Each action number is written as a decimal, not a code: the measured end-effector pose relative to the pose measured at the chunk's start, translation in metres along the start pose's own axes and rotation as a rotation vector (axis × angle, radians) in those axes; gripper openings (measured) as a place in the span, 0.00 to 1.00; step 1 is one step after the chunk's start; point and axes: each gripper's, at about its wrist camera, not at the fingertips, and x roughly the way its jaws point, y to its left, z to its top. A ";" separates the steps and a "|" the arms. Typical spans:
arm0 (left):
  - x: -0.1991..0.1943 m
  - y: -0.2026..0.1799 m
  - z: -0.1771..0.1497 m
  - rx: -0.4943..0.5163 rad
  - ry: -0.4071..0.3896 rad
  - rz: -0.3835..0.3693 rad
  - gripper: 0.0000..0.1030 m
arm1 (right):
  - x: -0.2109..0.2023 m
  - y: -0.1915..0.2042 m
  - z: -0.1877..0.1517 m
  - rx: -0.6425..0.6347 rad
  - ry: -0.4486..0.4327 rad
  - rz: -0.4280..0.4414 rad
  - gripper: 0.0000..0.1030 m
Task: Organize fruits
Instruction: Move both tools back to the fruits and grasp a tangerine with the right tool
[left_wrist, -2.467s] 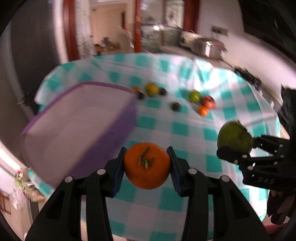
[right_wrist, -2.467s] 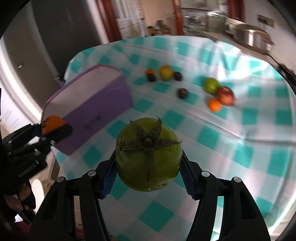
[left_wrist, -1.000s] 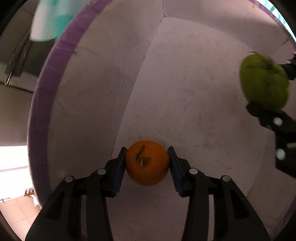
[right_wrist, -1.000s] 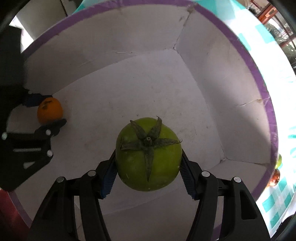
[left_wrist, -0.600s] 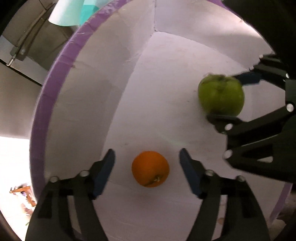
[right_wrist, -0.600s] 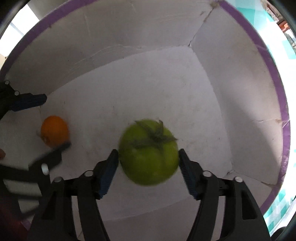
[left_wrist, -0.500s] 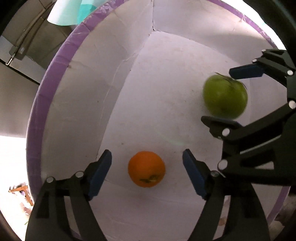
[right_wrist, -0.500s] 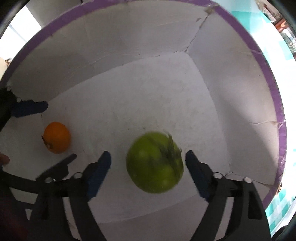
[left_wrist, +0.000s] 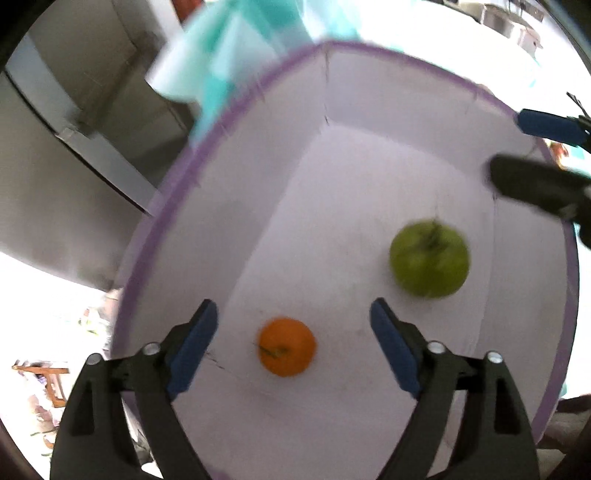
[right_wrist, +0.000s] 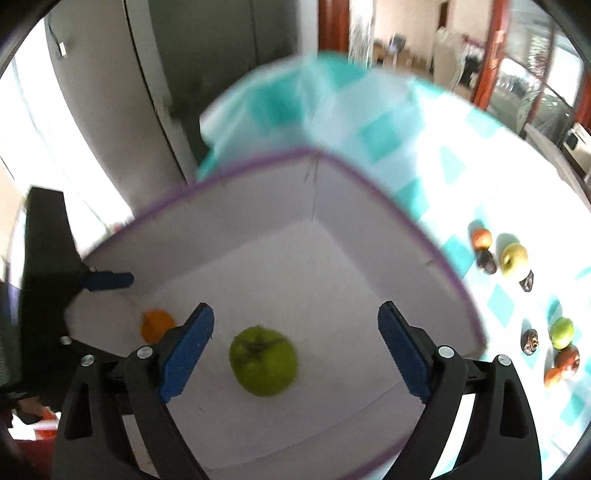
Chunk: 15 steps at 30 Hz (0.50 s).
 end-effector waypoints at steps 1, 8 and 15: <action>-0.015 0.002 0.003 -0.017 -0.052 0.038 0.87 | -0.015 -0.001 0.002 0.017 -0.053 0.005 0.85; -0.106 -0.092 -0.011 -0.188 -0.393 0.241 0.98 | -0.082 -0.103 -0.030 0.143 -0.233 -0.065 0.85; -0.155 -0.233 -0.020 -0.136 -0.490 0.219 0.98 | -0.100 -0.242 -0.111 0.417 -0.172 -0.194 0.85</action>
